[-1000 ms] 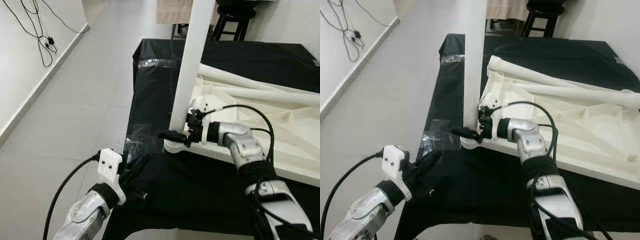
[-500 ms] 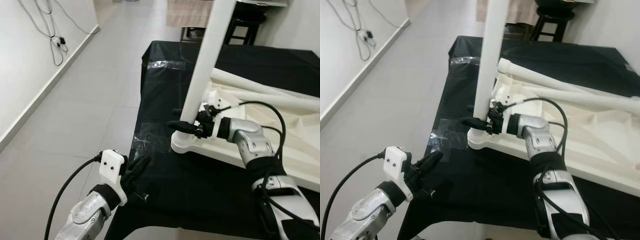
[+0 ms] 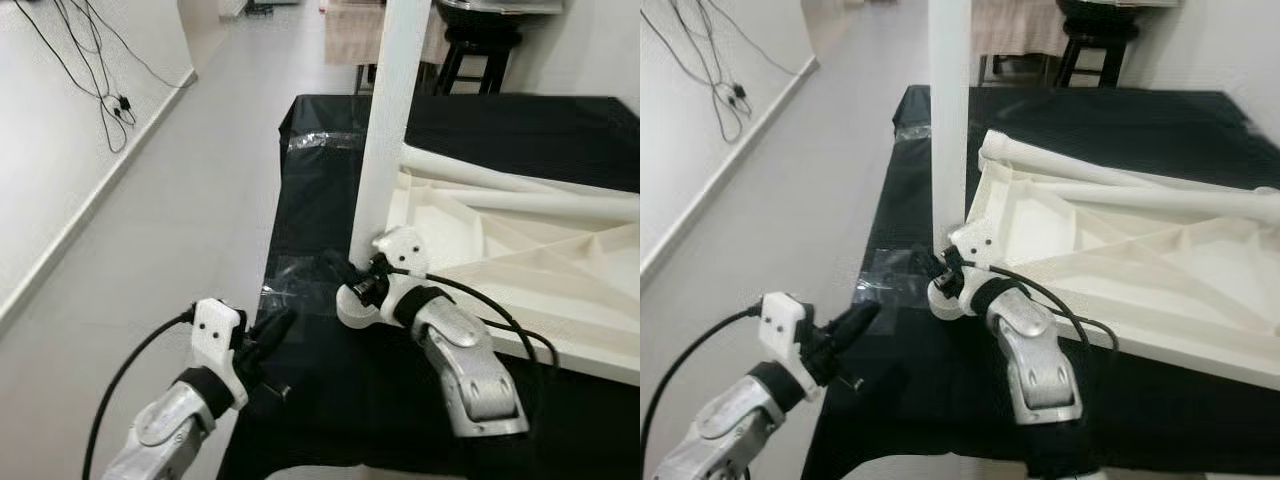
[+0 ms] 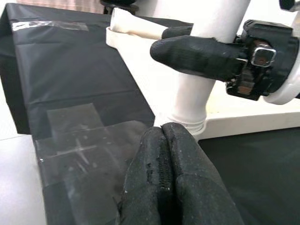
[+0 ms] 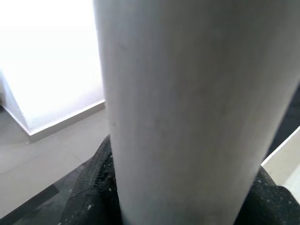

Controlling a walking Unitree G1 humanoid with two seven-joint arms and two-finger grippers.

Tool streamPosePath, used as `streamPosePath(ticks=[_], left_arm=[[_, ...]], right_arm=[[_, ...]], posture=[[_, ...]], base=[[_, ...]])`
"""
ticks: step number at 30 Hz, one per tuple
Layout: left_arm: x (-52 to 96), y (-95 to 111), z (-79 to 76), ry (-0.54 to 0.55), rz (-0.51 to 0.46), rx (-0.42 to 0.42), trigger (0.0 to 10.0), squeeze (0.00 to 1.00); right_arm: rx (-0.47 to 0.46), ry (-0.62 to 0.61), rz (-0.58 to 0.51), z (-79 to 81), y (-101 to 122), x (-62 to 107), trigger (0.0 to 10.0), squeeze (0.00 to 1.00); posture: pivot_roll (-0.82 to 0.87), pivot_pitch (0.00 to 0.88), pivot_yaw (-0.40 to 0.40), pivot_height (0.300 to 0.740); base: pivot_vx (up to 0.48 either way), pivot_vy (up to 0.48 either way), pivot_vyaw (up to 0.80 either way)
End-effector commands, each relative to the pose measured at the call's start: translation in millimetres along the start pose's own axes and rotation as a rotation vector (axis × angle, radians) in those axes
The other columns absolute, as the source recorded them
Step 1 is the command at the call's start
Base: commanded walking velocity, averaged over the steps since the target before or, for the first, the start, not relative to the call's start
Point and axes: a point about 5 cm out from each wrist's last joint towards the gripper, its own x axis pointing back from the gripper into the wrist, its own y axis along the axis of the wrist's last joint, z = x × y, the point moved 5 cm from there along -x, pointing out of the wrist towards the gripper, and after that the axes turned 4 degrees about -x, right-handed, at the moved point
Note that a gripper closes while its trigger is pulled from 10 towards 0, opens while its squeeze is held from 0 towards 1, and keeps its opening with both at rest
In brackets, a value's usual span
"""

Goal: Building children table

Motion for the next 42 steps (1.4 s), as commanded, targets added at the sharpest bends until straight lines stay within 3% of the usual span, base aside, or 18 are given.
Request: streamPosePath(ticks=[1, 2, 3, 4, 5, 6, 7, 9, 10, 13, 14, 17, 24, 25, 26, 27, 35, 42], left_arm=[[2.4, -4.4, 2.5, 0.014, 0.018, 0.001, 10.0, 0.00], [2.4, -4.4, 2.5, 0.014, 0.018, 0.001, 10.0, 0.00], [2.0, -4.0, 2.7, 0.022, 0.015, -0.005, 10.0, 0.00], [2.0, -4.0, 2.7, 0.022, 0.015, -0.005, 10.0, 0.00], [1.2, -4.2, 2.1, 0.021, 0.015, -0.003, 10.0, 0.00], [0.5, -4.5, 1.1, 0.018, 0.015, 0.001, 10.0, 0.00], [0.5, -4.5, 1.1, 0.018, 0.015, 0.001, 10.0, 0.00], [-0.7, -5.0, -0.7, 0.011, 0.016, 0.007, 10.0, 0.00], [-2.1, -5.2, -2.7, 0.007, 0.015, 0.010, 10.0, 0.00], [-2.6, -5.3, -3.5, 0.005, 0.015, 0.011, 10.0, 0.00], [-3.2, -5.4, -5.6, 0.003, 0.014, 0.012, 10.0, 0.00], [-3.2, -5.4, -6.1, 0.004, 0.013, 0.011, 10.0, 0.00], [-2.4, -4.9, -6.1, 0.012, 0.010, 0.009, 10.0, 0.00], [-2.0, -4.8, -6.1, 0.012, 0.011, 0.010, 10.0, 0.00], [-2.0, -4.8, -6.1, 0.012, 0.011, 0.010, 10.0, 0.00], [-1.7, -4.8, -6.5, 0.012, 0.011, 0.012, 10.0, 0.00], [-1.9, -4.3, -8.6, 0.013, 0.010, 0.014, 10.0, 0.00], [-2.4, -2.9, -10.6, 0.011, 0.007, 0.017, 10.0, 0.00]], right_arm=[[-0.051, -0.044, 0.212, -8.1, -51.0, 9.3, 0.0, 0.00], [-0.051, -0.044, 0.212, -8.1, -51.0, 9.3, 0.0, 0.00], [-0.075, -0.008, 0.182, -3.1, -44.4, 7.0, 10.0, 0.00], [-0.075, -0.008, 0.182, -3.1, -44.4, 7.0, 10.0, 0.00], [-0.069, 0.077, 0.124, 5.5, -32.8, 3.9, 10.0, 0.18], [-0.069, 0.181, 0.082, 14.4, -24.6, 2.3, 10.0, 1.00], [-0.069, 0.181, 0.082, 14.4, -24.6, 2.3, 10.0, 1.00], [-0.063, 0.287, 0.042, 24.4, -13.2, 3.7, 10.0, 1.00], [-0.015, 0.370, 0.042, 24.3, -11.1, 2.5, 10.0, 0.99], [0.016, 0.409, 0.053, 22.8, -12.3, 1.4, 10.0, 0.99], [0.037, 0.510, 0.084, 20.4, -14.7, -1.3, 10.0, 0.00], [0.033, 0.531, 0.089, 18.1, -14.1, -2.9, 10.0, 0.00], [0.018, 0.528, 0.096, -6.0, -4.2, -19.1, 10.0, 0.00], [-0.002, 0.523, 0.093, -15.0, 1.7, -23.0, 3.7, 0.00], [-0.002, 0.523, 0.093, -15.0, 1.7, -23.0, 3.7, 0.00], [-0.022, 0.525, 0.085, -22.5, 8.2, -24.9, 0.0, 0.00], [-0.056, 0.534, 0.052, -41.0, 23.1, -24.8, 0.0, 0.00], [-0.033, 0.536, 0.072, -34.4, -3.7, -13.5, 0.0, 0.00]], posture=[[0.03, 0.120, -0.020, 0.740], [0.03, 0.120, -0.020, 0.740], [0.04, 0.118, -0.020, 0.740], [0.04, 0.118, -0.020, 0.740], [0.04, 0.116, -0.018, 0.740], [0.03, 0.114, -0.017, 0.740], [0.03, 0.114, -0.017, 0.740], [0.04, 0.111, -0.018, 0.740], [0.05, 0.109, -0.023, 0.740], [0.05, 0.109, -0.023, 0.740], [0.07, 0.108, -0.033, 0.740], [0.07, 0.108, -0.034, 0.740], [0.08, 0.109, -0.040, 0.740], [0.08, 0.108, -0.040, 0.740], [0.08, 0.108, -0.040, 0.740], [0.08, 0.109, -0.041, 0.740], [0.08, 0.113, -0.045, 0.740], [0.07, 0.119, -0.041, 0.740]], base=[[0.000, 0.000, 0.00], [0.000, 0.000, 0.00], [0.000, 0.000, 0.00], [0.000, 0.000, 0.00], [0.000, 0.000, 0.00], [0.000, 0.000, 0.00], [0.000, 0.000, 0.00], [0.000, 0.000, 0.00], [0.000, 0.000, 0.00], [0.000, 0.000, 0.00], [0.000, 0.000, 0.00], [0.000, 0.000, 0.00], [0.000, 0.000, 0.00], [0.000, 0.000, 0.00], [0.000, 0.000, 0.00], [0.000, 0.000, 0.00], [0.000, 0.000, 0.00], [0.000, 0.000, 0.00]])
